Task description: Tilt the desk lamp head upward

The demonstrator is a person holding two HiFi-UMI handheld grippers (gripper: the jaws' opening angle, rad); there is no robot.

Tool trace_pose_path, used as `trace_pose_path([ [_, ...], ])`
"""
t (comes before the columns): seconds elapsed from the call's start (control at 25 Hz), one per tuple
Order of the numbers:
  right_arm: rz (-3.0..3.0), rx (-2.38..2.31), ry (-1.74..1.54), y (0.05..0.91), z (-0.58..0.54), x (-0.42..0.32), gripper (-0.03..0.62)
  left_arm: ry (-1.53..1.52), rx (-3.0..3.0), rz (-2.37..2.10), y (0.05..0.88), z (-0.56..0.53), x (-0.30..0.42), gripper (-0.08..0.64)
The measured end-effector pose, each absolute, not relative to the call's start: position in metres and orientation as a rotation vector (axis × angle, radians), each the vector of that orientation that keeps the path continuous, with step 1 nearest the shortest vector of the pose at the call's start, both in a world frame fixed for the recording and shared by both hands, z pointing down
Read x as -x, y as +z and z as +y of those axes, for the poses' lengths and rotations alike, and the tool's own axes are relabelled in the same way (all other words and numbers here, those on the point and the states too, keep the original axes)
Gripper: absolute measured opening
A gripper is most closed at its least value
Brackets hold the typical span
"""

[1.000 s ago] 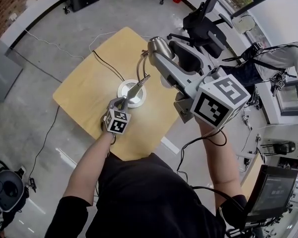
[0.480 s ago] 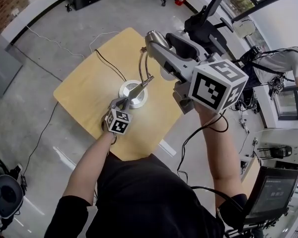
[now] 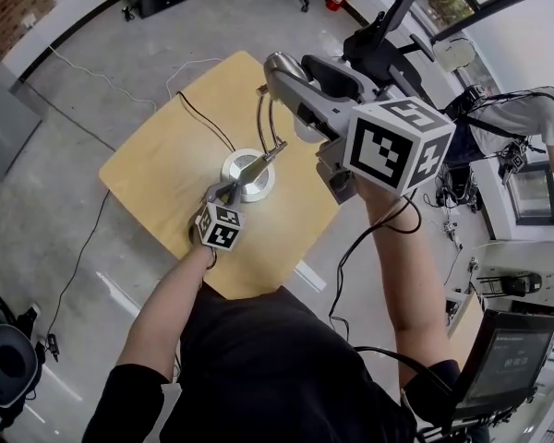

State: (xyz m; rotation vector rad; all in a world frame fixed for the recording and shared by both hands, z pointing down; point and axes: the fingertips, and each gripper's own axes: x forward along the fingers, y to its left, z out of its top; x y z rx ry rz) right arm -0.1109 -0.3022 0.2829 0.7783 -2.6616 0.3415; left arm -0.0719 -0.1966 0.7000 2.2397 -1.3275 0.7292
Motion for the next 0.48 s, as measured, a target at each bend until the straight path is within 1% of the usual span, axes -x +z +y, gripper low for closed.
trace_pose_path([
  [0.48, -2.658, -0.757, 0.350, 0.2857, -0.3069, 0.1174, 0.245, 0.729, -2.243, -1.330, 0.6994, -0.1955, 0.0715, 0.017],
])
